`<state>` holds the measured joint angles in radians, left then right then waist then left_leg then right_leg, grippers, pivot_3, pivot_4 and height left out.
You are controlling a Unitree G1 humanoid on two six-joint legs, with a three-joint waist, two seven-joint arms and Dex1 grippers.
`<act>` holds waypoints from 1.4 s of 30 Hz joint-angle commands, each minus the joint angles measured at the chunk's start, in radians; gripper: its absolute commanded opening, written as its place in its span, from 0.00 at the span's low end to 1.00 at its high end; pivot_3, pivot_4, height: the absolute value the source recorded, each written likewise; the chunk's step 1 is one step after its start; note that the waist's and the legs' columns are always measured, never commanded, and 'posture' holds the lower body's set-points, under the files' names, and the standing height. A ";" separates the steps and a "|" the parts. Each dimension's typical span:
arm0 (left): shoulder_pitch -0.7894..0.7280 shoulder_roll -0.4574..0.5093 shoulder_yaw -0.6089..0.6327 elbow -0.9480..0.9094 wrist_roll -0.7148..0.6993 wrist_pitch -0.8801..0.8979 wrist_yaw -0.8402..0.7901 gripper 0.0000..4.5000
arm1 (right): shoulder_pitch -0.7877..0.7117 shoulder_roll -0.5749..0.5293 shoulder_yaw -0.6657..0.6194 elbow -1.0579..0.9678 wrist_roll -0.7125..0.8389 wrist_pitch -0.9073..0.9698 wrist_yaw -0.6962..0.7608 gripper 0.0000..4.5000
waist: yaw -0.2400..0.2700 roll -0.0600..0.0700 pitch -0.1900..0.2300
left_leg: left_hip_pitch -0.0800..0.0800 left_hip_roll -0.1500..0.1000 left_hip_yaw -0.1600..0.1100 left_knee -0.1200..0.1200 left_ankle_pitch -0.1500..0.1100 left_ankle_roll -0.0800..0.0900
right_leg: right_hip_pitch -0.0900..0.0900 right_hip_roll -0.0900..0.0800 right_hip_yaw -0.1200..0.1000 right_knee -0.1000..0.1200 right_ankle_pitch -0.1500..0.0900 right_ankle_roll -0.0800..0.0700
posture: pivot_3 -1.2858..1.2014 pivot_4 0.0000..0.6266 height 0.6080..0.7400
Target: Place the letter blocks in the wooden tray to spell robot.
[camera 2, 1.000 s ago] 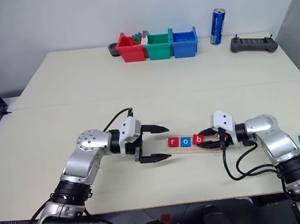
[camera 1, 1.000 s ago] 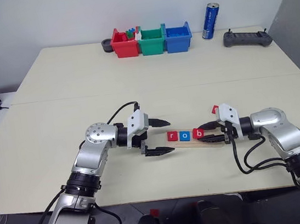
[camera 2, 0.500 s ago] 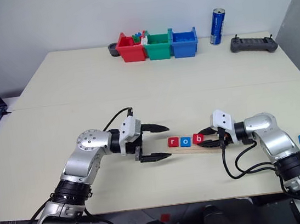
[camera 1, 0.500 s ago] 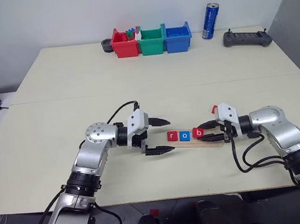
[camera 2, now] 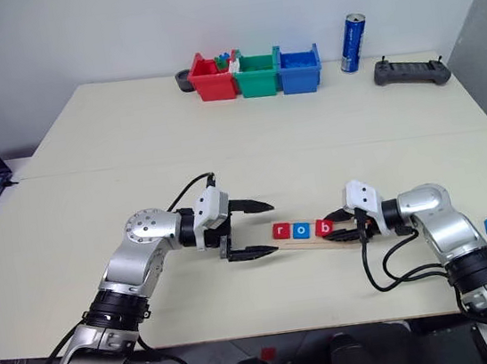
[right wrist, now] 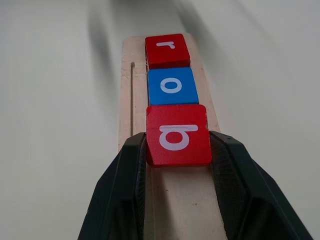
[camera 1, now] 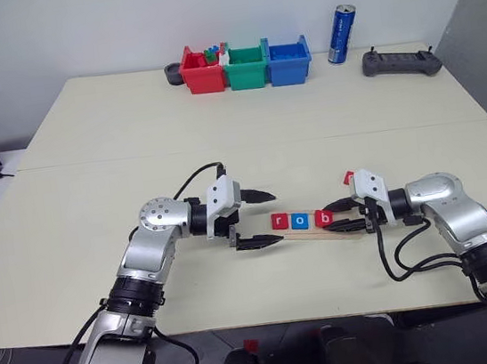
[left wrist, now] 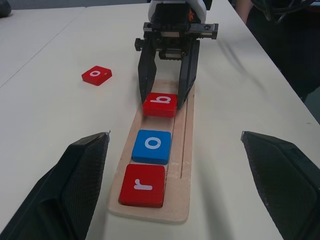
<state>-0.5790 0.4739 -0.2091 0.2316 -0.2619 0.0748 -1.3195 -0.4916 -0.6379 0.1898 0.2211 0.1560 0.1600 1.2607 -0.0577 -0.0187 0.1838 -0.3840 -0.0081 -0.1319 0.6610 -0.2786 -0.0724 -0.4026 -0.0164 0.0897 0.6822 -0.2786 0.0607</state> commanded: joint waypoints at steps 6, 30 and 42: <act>-0.006 -0.008 0.001 -0.029 0.000 -0.016 0.006 1.00 | -0.028 -0.008 -0.017 -0.005 0.002 -0.006 0.005 0.93 | 0.000 0.000 0.000 | 0.000 0.000 0.000 0.000 0.000 0.000 | 0.000 0.000 0.000 0.000 0.000 0.000 | 0.52 0.24 1.00; 0.004 -0.010 -0.001 -0.042 -0.003 -0.020 -0.004 1.00 | 0.098 -0.010 -0.320 -0.217 0.027 0.263 -0.532 1.00 | 0.000 0.000 0.000 | 0.000 0.000 0.000 0.000 0.000 0.000 | 0.000 0.000 0.000 0.001 0.000 0.000 | 0.52 0.24 1.00; -0.020 -0.022 -0.004 -0.022 0.001 -0.026 -0.008 1.00 | 0.156 0.166 -0.263 -0.274 -0.005 0.342 -0.747 1.00 | -0.001 0.001 0.000 | 0.000 0.000 0.001 0.000 0.000 0.000 | -0.001 0.000 0.001 0.001 0.000 0.000 | 0.52 0.24 1.00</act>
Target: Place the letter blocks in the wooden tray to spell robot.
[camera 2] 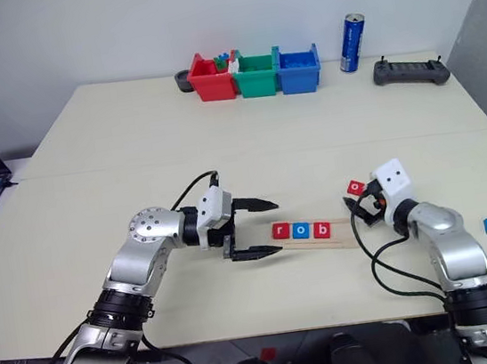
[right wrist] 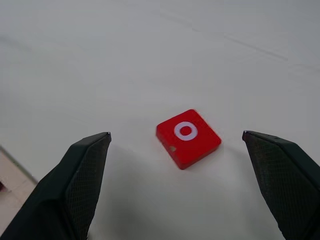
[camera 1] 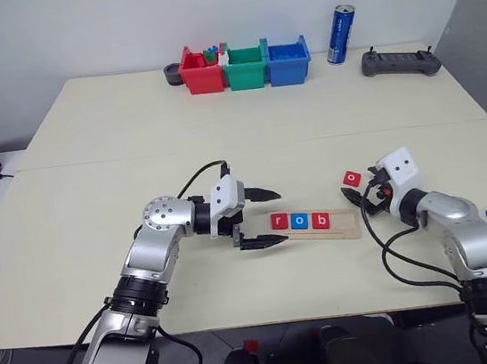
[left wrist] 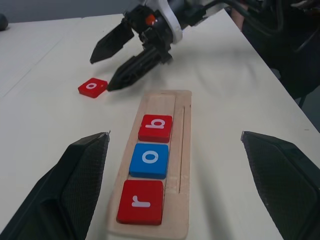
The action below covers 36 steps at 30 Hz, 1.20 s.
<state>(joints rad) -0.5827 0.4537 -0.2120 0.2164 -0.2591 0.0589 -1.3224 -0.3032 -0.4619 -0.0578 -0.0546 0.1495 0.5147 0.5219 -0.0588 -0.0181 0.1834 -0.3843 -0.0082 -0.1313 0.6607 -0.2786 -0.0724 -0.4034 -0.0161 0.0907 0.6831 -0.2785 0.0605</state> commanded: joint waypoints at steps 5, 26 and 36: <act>-0.017 -0.001 0.000 -0.008 -0.001 -0.010 -0.002 1.00 | -0.082 -0.020 -0.019 0.093 -0.001 -0.034 0.003 1.00 | 0.000 0.000 0.000 | 0.000 0.000 0.000 0.000 0.000 0.000 | 0.000 0.000 0.000 0.000 0.000 0.000 | 0.52 0.24 1.00; -0.006 0.006 0.006 -0.023 -0.002 -0.003 0.007 1.00 | -0.198 -0.061 -0.005 0.381 0.023 -0.146 0.213 0.48 | -0.005 0.000 0.000 | 0.000 0.000 0.000 0.000 0.000 0.000 | 0.000 0.000 0.000 0.000 0.000 0.000 | 0.52 0.24 1.00; -0.013 -0.002 0.003 -0.016 -0.001 -0.003 0.008 1.00 | -0.111 -0.160 -0.028 0.173 0.054 -0.063 0.283 0.44 | -0.001 0.000 0.000 | 0.000 0.000 0.000 0.000 0.000 0.000 | 0.000 0.000 0.000 0.000 0.000 0.000 | 0.52 0.24 1.00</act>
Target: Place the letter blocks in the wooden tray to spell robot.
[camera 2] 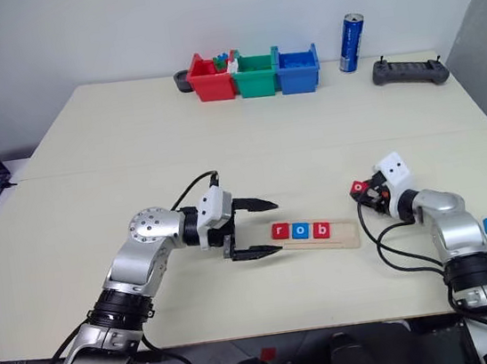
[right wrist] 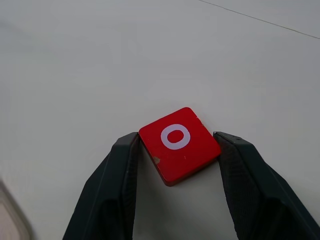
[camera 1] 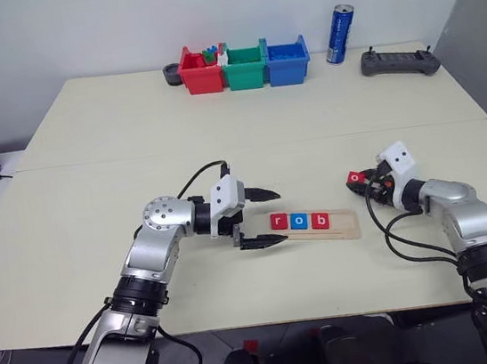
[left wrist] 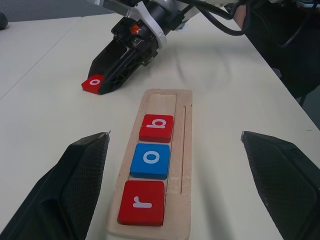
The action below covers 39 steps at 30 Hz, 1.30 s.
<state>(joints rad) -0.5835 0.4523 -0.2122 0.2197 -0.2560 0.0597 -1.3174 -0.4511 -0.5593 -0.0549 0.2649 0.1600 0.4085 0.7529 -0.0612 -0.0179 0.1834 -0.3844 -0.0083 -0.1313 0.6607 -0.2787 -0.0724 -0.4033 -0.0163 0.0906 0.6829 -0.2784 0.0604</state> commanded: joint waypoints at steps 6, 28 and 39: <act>-0.008 -0.003 -0.001 -0.013 -0.004 -0.009 -0.004 1.00 | 0.234 -0.223 -0.090 -0.425 0.142 0.148 0.166 0.44 | 0.007 0.000 0.000 | -0.001 0.000 -0.001 0.000 0.000 0.000 | 0.000 0.000 -0.001 -0.001 0.000 0.000 | 0.52 0.24 1.00; -0.033 -0.017 -0.004 0.023 0.004 -0.033 -0.011 1.00 | 0.359 -0.227 -0.019 -0.371 0.118 0.052 0.189 0.44 | 0.005 0.000 0.000 | 0.000 0.000 0.000 0.001 0.000 0.000 | 0.001 0.000 0.000 -0.001 0.000 0.000 | 0.52 0.24 1.00; -0.020 -0.017 -0.006 0.004 0.002 -0.030 -0.002 1.00 | 0.402 -0.282 -0.037 -0.369 0.136 0.042 0.234 0.99 | 0.008 0.000 0.000 | 0.004 0.000 -0.001 0.001 0.000 0.000 | 0.008 0.000 -0.001 -0.002 0.000 0.000 | 0.52 0.24 1.00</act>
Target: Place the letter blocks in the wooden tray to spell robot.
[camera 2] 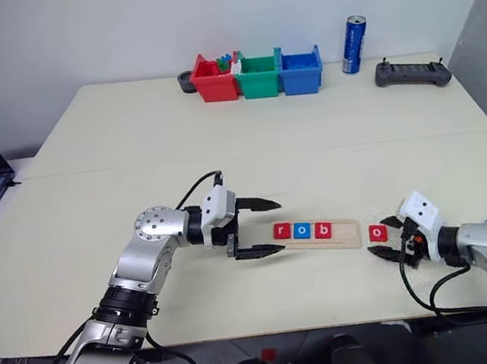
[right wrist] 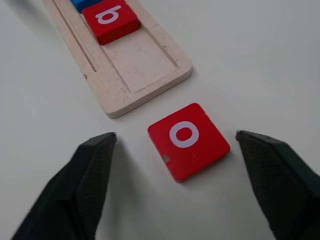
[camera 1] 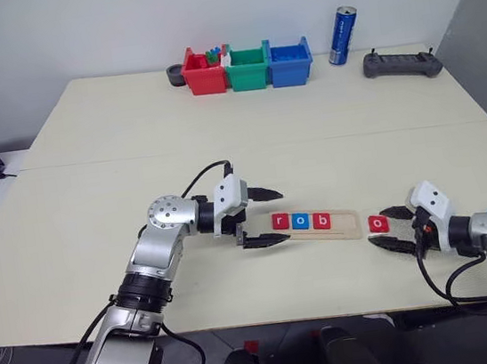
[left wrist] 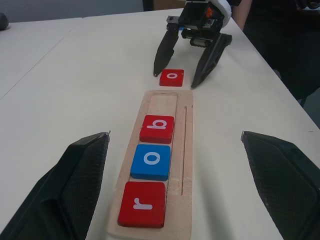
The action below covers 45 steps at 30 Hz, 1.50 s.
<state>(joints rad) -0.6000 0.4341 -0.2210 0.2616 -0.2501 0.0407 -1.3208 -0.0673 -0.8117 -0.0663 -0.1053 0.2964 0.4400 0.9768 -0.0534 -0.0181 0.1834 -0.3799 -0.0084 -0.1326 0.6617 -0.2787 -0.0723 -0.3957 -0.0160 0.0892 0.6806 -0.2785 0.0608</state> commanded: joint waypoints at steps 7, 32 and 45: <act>-0.016 -0.013 -0.001 -0.015 -0.002 -0.023 -0.001 1.00 | -0.009 -0.132 -0.008 0.044 -0.026 -0.149 0.151 0.99 | 0.003 0.000 0.000 | 0.000 -0.001 0.000 0.000 0.000 0.000 | 0.001 -0.001 0.000 0.000 0.000 0.000 | 0.52 0.24 1.00; 0.013 0.011 0.014 -0.060 -0.004 -0.019 0.032 1.00 | -0.364 -0.056 0.169 0.584 -0.139 -0.539 0.444 0.96 | -0.004 0.000 0.000 | 0.002 0.000 0.000 0.000 0.000 0.000 | 0.001 -0.001 0.000 0.000 0.000 0.000 | 0.52 0.24 1.00; -0.012 -0.005 0.007 -0.032 -0.002 -0.026 0.024 1.00 | -0.330 -0.054 0.140 0.495 -0.115 -0.482 0.407 0.32 | -0.004 0.000 0.000 | 0.002 0.000 0.000 0.000 0.000 0.000 | 0.002 -0.001 0.000 0.000 0.000 0.000 | 0.52 0.24 1.00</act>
<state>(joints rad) -0.5961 0.4323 -0.2240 0.2392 -0.2413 0.0203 -1.2979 -0.3984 -0.8517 0.0988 0.4192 0.1747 -0.0550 1.3914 -0.0576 -0.0182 0.1836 -0.3777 -0.0085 -0.1329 0.6618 -0.2787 -0.0724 -0.3939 -0.0166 0.0889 0.6808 -0.2785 0.0607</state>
